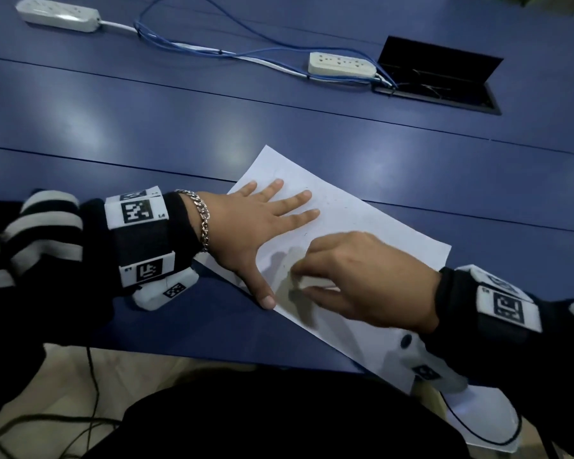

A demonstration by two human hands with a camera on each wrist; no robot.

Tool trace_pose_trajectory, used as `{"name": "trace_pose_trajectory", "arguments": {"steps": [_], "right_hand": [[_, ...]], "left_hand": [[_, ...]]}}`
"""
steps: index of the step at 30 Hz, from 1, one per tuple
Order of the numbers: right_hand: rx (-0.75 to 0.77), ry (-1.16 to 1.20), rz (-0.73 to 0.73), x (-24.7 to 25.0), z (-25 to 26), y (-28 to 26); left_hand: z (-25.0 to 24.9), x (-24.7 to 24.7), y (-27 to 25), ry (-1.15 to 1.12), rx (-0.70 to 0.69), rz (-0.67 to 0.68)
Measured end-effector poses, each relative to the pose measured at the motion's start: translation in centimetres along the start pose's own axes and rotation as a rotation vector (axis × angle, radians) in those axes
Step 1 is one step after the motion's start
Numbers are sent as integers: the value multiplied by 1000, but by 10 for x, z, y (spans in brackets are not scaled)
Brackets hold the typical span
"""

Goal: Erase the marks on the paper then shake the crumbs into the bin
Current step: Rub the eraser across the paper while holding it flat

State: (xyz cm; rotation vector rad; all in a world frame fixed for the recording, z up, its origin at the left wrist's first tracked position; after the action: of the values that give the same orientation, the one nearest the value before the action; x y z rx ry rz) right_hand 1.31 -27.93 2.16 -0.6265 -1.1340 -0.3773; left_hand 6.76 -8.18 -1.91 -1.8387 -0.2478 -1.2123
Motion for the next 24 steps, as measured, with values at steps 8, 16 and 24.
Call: {"name": "trace_pose_trajectory", "arguments": {"steps": [8, 16, 24], "right_hand": [[-52, -81, -86, 6, -6, 7], [-88, -94, -150, 10, -21, 14], [-70, -113, -62, 17, -21, 17]], "left_hand": [[0, 0, 0, 6, 14, -1], [0, 0, 0, -7, 12, 1], [0, 0, 0, -16, 14, 0]]}}
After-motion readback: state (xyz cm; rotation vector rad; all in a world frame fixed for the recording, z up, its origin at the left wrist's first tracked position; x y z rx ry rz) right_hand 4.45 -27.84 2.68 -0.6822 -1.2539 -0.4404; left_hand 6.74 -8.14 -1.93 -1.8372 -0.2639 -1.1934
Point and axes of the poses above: each hand's wrist, its own y-axis towards the middle knuckle, its own x-axis out of the back of the hand, z = x × y, the point moved 2 cm from there along y, towards the middle knuckle, and after that the axes turned 2 degrees about -x, right-handed, at the moved point
